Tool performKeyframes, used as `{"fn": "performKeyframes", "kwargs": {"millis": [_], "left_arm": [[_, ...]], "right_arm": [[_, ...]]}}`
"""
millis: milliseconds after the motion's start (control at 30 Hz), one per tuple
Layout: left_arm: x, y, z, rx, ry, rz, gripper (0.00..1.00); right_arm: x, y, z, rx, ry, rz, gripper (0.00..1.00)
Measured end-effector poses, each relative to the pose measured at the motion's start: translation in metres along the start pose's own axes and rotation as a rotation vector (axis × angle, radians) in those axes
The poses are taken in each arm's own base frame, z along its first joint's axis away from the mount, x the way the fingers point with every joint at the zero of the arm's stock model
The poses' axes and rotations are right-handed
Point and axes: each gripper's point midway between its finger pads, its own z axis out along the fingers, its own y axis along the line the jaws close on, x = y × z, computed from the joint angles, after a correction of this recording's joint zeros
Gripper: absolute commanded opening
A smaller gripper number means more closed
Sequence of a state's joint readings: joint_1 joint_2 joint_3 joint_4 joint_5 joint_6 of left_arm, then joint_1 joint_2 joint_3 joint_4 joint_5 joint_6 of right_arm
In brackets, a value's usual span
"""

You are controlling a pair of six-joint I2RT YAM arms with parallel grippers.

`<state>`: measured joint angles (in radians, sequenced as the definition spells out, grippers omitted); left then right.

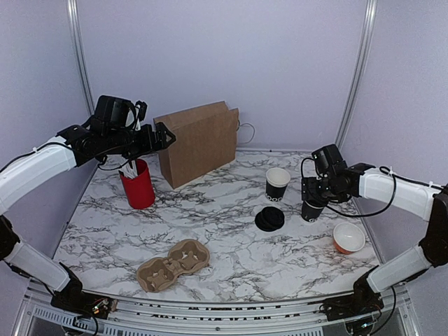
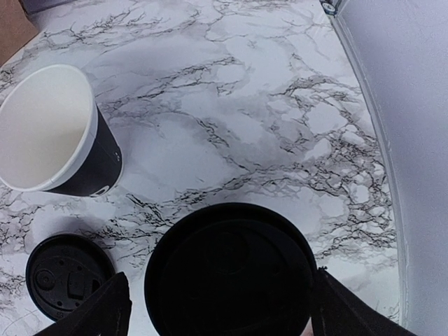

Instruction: Pack the takeout coffee

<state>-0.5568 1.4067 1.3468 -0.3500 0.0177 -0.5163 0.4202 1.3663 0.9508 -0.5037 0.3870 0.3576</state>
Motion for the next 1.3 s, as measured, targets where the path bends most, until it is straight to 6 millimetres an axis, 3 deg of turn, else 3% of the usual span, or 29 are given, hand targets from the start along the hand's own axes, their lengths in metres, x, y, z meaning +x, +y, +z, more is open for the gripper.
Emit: {"fn": "performKeyframes", "kwargs": {"millis": [367, 667, 1000, 1133, 1300], "left_arm": [[0.001, 0.000, -0.003, -0.001, 0.001, 0.001, 0.99], [0.000, 0.000, -0.007, 0.001, -0.002, 0.009, 0.99], [-0.002, 0.003, -0.006, -0.017, -0.010, 0.012, 0.99], [-0.024, 0.008, -0.001, -0.091, -0.060, 0.003, 0.94], [-0.070, 0.025, 0.017, -0.201, -0.160, -0.050, 0.75]], "right_arm": [[-0.005, -0.002, -0.010, -0.006, -0.014, 0.010, 0.91], [-0.038, 0.004, -0.034, -0.061, -0.093, 0.036, 0.93], [-0.060, 0.045, -0.061, -0.207, -0.162, 0.007, 0.92], [-0.064, 0.057, -0.066, -0.259, -0.182, 0.006, 0.93], [-0.072, 0.071, -0.074, -0.328, -0.212, 0.012, 0.93]]}}
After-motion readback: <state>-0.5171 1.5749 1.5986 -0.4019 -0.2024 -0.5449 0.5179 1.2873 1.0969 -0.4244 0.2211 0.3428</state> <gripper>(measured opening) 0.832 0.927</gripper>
